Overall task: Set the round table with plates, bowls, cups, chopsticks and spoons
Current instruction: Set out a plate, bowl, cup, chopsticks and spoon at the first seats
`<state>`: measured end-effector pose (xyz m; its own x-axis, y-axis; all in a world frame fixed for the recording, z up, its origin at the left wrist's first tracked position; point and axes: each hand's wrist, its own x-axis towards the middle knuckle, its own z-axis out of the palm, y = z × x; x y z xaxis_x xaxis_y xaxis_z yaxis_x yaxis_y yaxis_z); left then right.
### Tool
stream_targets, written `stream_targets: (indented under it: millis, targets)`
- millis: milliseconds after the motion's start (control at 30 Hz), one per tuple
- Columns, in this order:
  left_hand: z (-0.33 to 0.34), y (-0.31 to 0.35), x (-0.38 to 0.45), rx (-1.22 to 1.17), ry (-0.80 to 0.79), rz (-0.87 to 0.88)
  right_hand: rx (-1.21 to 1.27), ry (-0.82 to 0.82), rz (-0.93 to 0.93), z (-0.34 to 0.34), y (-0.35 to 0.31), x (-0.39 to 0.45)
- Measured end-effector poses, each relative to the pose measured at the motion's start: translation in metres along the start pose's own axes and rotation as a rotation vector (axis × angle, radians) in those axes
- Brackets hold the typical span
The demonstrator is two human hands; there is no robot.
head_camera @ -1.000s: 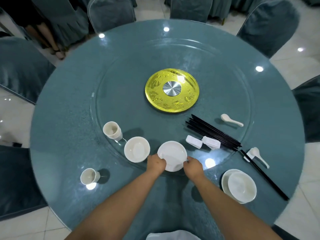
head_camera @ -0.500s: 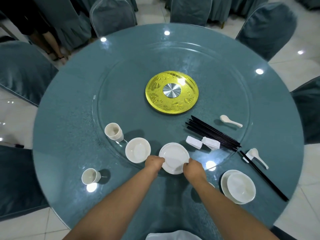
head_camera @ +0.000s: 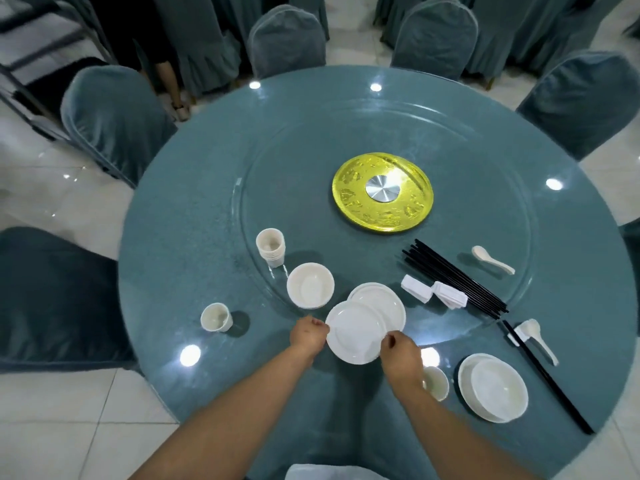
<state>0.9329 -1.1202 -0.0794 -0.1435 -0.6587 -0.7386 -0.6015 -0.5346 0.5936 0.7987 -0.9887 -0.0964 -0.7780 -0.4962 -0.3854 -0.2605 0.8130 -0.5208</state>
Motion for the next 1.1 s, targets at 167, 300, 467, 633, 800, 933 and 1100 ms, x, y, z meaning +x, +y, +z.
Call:
stream_targets:
  millis: [167,300,467,633,800,933,1100]
  targets:
    - [-0.043,-0.046,0.001,-0.036,0.042,-0.08,-0.077,-0.138,-0.06,0.034,-0.015,-0.03]
    - [-0.077,-0.082,0.001,-0.112,0.119,-0.131,-0.149,-0.255,-0.12,0.067,-0.029,-0.049]
    - [-0.109,-0.125,-0.001,-0.22,0.177,-0.211,-0.221,-0.402,-0.157,0.102,-0.043,-0.068]
    - [-0.131,-0.156,-0.003,-0.272,0.239,-0.264,-0.295,-0.497,-0.205,0.129,-0.059,-0.083]
    - [-0.14,-0.178,-0.007,-0.266,0.289,-0.298,-0.373,-0.585,-0.269,0.145,-0.063,-0.093]
    - [-0.138,-0.183,-0.012,-0.213,0.336,-0.291,-0.397,-0.612,-0.292,0.146,-0.059,-0.095]
    - [-0.132,-0.16,-0.018,0.031,0.349,-0.212,-0.357,-0.539,-0.291,0.127,-0.06,-0.079]
